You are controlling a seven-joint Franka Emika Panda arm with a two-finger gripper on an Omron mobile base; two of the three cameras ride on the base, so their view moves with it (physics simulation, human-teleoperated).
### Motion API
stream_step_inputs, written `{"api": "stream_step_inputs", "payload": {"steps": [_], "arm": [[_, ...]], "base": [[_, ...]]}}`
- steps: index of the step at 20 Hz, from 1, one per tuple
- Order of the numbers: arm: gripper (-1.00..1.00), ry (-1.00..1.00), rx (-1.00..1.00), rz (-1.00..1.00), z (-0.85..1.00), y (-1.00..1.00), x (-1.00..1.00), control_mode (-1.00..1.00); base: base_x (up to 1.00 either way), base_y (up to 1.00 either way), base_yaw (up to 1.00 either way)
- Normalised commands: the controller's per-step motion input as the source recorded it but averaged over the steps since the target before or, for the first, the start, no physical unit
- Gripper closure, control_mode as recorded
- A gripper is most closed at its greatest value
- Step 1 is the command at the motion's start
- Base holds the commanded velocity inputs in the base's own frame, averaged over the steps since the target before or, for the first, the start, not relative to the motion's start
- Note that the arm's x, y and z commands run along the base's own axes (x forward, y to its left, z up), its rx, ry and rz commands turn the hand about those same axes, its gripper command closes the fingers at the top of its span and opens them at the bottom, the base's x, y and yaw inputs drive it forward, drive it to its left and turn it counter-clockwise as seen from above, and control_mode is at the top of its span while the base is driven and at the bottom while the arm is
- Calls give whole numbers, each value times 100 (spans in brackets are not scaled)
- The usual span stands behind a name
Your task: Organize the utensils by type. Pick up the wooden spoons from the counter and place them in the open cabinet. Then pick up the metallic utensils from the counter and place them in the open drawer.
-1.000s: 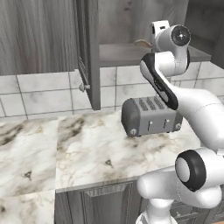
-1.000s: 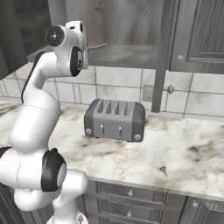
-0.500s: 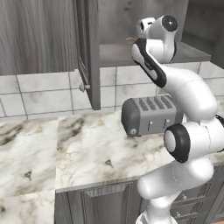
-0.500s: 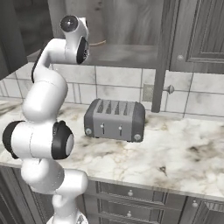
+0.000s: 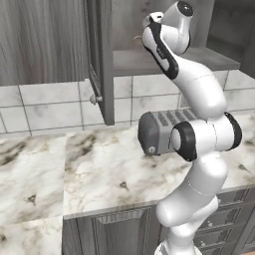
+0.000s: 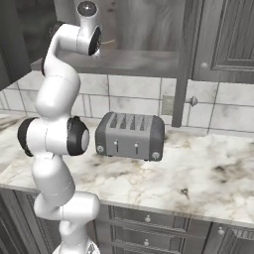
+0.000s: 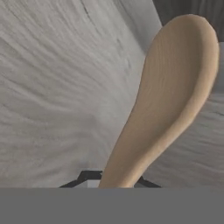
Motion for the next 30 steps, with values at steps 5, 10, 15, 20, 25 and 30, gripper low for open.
{"api": "stream_step_inputs", "payload": {"steps": [5,10,15,20,25,30], "arm": [[100,-5,-15,2,-92,29,-13,-100],[-100,-20,-15,0,-97,13,-12,-100],[-100,-30,-1,1,-33,0,-1,-100],[-100,1,2,11,4,-16,8,-100],[-100,35,-12,11,0,-47,-4,-100],[-100,43,-32,3,-10,-53,-3,-100]], "base": [[0,0,0],[0,0,0],[0,0,0],[0,0,0],[0,0,0],[0,0,0]]}}
